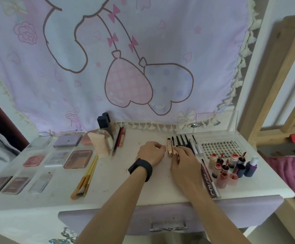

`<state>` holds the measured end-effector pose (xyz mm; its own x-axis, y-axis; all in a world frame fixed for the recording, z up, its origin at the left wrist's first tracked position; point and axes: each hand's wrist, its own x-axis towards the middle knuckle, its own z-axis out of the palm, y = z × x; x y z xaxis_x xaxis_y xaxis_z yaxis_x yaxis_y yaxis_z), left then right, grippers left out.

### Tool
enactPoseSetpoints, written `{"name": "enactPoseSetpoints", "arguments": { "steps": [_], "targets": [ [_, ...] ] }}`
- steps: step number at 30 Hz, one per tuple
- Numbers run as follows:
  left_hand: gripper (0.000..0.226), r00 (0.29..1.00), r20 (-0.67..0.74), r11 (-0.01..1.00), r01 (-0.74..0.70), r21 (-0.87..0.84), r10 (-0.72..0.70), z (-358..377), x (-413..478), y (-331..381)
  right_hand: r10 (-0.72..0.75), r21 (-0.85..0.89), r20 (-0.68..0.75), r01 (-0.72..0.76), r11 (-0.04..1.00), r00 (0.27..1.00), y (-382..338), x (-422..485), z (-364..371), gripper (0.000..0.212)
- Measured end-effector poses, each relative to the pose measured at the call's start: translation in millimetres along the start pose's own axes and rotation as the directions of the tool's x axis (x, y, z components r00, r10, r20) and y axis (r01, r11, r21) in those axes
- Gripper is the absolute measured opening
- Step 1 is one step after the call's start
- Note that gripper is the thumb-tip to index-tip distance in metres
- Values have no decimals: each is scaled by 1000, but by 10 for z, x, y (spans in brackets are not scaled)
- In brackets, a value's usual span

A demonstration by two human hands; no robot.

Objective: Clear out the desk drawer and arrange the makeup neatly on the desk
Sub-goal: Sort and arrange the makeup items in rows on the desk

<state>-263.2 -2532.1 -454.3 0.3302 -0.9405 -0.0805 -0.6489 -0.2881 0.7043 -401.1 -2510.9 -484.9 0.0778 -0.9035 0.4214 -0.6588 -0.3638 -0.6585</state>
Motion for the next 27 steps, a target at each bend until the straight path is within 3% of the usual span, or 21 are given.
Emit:
{"name": "enactPoseSetpoints", "arguments": {
  "steps": [3,8,15,21,27],
  "targets": [
    [26,996,-60,996,-57,67,61,-115,-118,-120,-46,-38,6,47,998,999,-36,-153,-62,27],
    [37,975,-137,920,-115,375,177,-306,-143,-484,-233,-260,74,244,934,970,38,-575,-74,32],
    [50,982,-102,808,-71,584,160,-478,41,-687,-33,-431,315,174,886,949,18,-626,-107,68],
    [46,994,-102,741,39,670,39,-581,176,-590,-28,-416,294,154,896,955,50,-632,-92,71],
    [32,966,-225,646,93,758,126,-614,144,-509,-31,-407,284,150,901,958,63,-630,-81,71]
  ]
}}
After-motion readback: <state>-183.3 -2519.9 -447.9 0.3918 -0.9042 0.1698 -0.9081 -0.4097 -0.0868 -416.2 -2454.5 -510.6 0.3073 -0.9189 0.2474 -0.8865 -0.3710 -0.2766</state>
